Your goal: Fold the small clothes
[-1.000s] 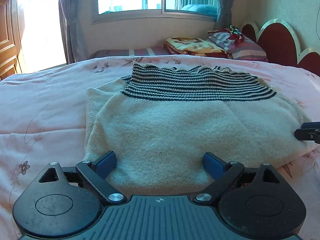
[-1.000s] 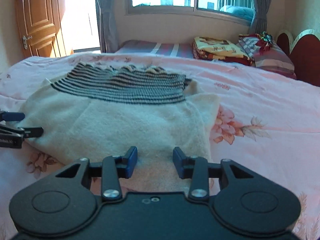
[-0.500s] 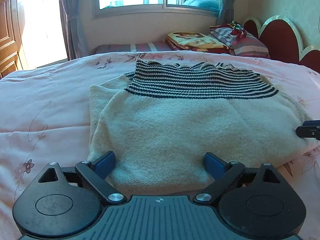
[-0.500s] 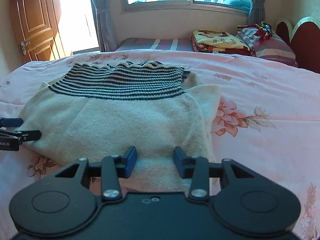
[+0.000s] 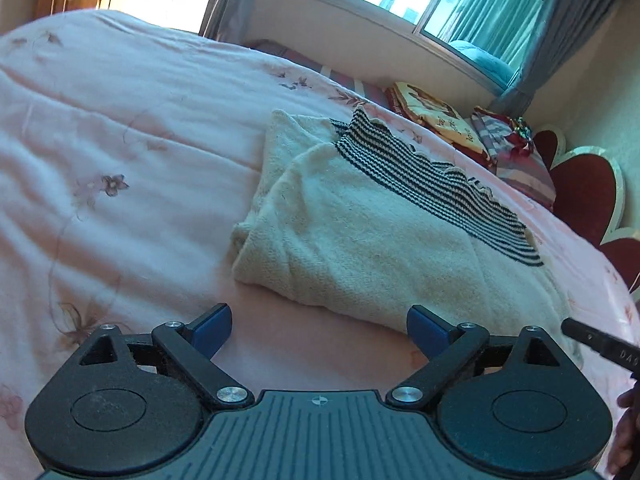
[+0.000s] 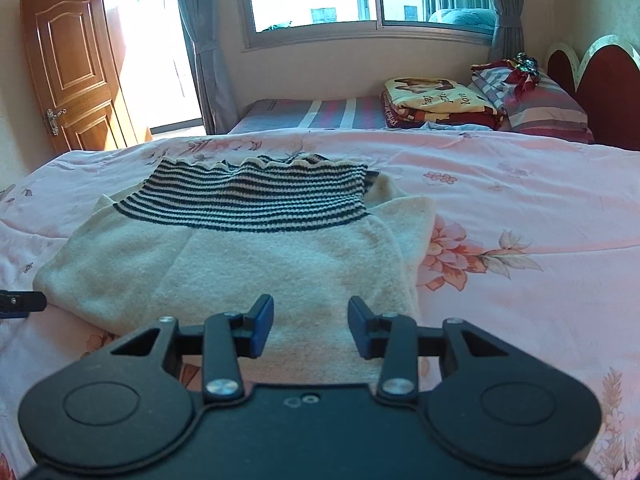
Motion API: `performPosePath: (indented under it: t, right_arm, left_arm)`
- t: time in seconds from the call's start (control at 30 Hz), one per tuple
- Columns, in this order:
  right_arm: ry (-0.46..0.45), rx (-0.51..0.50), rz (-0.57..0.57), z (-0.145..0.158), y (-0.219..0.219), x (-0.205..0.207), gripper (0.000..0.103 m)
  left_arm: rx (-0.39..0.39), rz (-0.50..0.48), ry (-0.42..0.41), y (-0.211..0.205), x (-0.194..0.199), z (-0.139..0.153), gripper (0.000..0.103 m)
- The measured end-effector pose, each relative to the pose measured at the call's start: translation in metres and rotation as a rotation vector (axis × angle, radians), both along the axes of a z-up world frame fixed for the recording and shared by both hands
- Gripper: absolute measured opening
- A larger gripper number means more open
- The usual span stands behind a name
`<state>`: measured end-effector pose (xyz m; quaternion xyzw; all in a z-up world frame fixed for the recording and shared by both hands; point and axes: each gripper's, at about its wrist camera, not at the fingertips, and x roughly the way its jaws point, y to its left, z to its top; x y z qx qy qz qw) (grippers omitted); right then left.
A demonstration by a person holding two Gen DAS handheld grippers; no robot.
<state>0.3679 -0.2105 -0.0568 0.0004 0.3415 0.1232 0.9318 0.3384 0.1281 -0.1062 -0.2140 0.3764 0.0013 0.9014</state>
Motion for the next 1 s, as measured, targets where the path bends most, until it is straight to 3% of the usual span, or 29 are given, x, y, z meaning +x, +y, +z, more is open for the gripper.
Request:
performPosePath:
  t: [0.1, 0.2, 0.53, 0.83, 1.0]
  right_arm:
    - [0.007, 0.005, 0.023, -0.001, 0.011, 0.001, 0.032]
    - [0.017, 0.016, 0.039, -0.002, 0.018, 0.004, 0.023]
    - [0.019, 0.042, 0.061, -0.004, 0.032, 0.014, 0.023]
    - [0.013, 0.066, 0.088, -0.002, 0.043, 0.027, 0.023]
    - [0.003, 0.085, 0.114, 0.001, 0.054, 0.037, 0.023]
  left_arm:
    - [-0.04, 0.021, -0.007, -0.003, 0.008, -0.004, 0.093]
    - [-0.057, 0.031, -0.005, -0.007, 0.016, -0.008, 0.086]
    - [-0.178, 0.114, -0.043, 0.003, 0.037, -0.018, 0.085]
    - [-0.225, 0.149, -0.067, 0.006, 0.063, -0.025, 0.085]
    - [-0.228, 0.173, -0.092, 0.004, 0.06, -0.03, 0.075]
